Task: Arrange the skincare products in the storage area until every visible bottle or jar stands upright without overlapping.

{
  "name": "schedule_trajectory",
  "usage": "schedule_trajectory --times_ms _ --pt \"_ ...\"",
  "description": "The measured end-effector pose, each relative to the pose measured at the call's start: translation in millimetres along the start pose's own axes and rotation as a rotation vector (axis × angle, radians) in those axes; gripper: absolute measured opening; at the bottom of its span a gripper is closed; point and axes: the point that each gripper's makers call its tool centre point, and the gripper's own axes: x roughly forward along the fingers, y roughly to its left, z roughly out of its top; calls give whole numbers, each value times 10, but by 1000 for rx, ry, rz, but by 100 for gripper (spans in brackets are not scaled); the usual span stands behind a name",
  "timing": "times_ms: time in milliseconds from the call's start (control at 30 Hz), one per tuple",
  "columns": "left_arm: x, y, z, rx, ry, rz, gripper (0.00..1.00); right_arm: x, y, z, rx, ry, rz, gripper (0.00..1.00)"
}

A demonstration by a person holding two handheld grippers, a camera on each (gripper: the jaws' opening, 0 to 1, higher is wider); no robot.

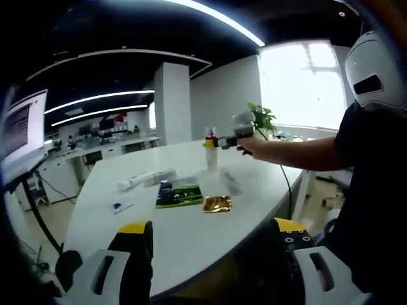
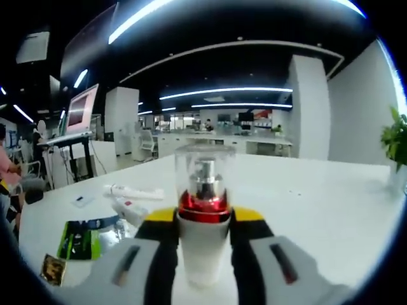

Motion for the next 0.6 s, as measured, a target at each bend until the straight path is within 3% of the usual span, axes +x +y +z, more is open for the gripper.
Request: schedule_trajectory --times_ms 600 --pt "41 -11 -14 4 13 -3 76 -130 -90 -16 11 -7 -4 30"
